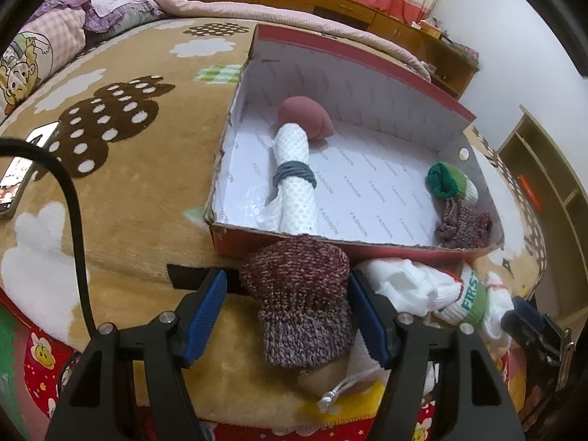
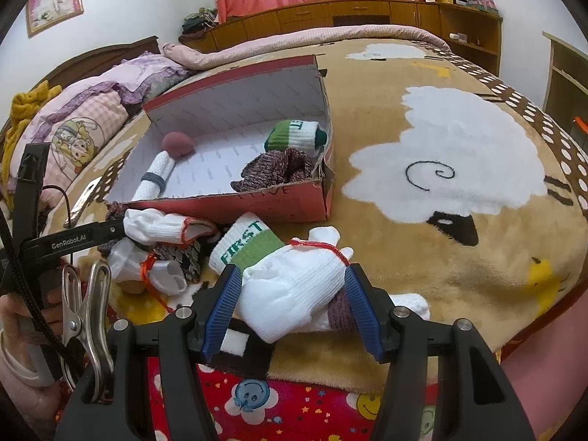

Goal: Organize soft objects
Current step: 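Grasp the maroon knit sock with the left gripper while the right grasps the white red-tied sock, then lift both held socks and carry them toward the shoebox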

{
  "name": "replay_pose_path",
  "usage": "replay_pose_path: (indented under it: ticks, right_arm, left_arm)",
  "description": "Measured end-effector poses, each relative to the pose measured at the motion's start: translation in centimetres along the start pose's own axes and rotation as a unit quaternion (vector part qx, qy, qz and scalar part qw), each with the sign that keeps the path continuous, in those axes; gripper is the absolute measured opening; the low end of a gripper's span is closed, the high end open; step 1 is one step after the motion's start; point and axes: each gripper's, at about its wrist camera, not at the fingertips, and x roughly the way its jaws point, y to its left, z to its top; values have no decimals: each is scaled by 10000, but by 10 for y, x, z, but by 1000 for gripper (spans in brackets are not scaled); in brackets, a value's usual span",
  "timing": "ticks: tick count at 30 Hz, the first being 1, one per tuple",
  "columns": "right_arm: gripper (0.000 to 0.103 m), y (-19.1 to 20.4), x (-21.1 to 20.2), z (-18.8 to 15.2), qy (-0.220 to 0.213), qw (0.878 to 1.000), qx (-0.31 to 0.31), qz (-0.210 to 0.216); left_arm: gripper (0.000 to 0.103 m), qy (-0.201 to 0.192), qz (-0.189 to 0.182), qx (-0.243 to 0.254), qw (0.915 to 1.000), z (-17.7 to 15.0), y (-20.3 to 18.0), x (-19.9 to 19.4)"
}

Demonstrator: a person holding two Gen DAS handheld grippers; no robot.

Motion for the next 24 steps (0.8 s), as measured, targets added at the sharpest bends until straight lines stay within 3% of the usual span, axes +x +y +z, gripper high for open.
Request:
replay_pose_path:
  ticks: [6, 17, 24]
  right_arm:
    - [60, 0, 7, 1, 40, 10000, -11, -23]
    - [66, -5, 27, 2, 167, 9998, 59, 22]
    - [63, -10, 32, 2, 160, 9992, 274, 223]
  left_arm:
    - [69, 1, -55, -15, 10000, 0, 1, 4]
    - [52, -22, -131, 84, 9999, -1, -2, 5]
    - [43, -86, -162, 105, 9998, -3, -2, -2]
